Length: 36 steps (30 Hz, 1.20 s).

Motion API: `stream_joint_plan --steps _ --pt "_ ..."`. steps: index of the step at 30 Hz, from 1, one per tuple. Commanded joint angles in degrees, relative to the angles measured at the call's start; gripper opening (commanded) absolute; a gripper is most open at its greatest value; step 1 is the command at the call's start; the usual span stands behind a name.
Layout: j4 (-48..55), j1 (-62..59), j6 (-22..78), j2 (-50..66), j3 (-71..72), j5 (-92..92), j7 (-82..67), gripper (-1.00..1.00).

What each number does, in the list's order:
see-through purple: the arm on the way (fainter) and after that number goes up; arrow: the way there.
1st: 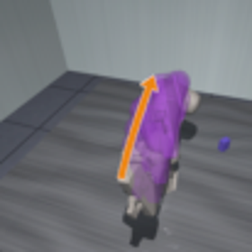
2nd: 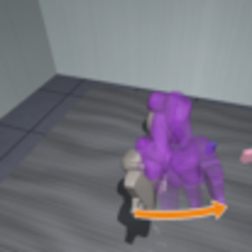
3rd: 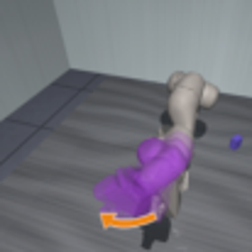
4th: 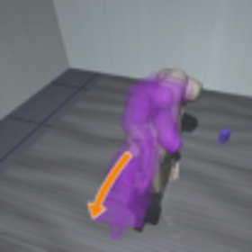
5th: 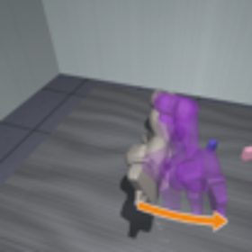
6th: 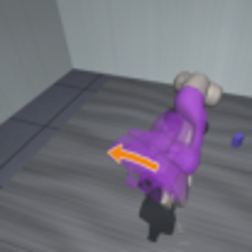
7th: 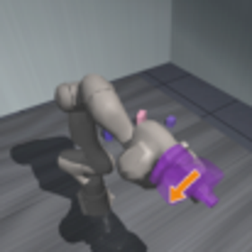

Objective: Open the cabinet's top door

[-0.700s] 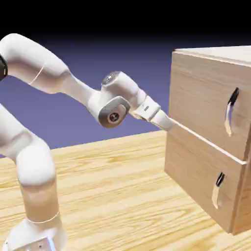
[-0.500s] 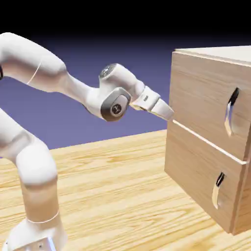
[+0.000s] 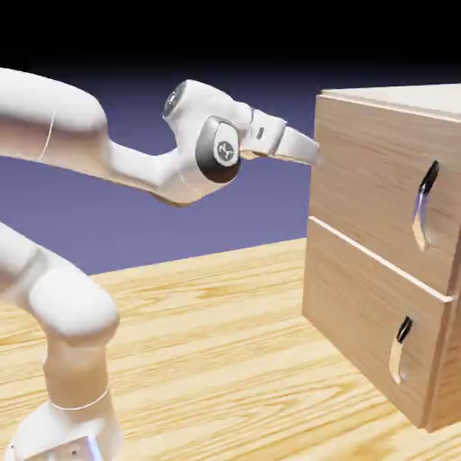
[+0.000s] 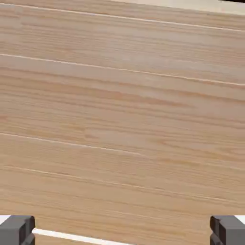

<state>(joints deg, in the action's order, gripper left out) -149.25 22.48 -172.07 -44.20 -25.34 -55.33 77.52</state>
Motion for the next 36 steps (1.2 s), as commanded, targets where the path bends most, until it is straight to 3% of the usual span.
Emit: stream_joint_plan --steps 1,36 --pt "0.53 0.98 0.09 -0.52 -1.14 -2.50 1.58 0.00" --pt "19.05 35.33 3.15 -18.71 -41.07 -89.71 56.84 0.00"
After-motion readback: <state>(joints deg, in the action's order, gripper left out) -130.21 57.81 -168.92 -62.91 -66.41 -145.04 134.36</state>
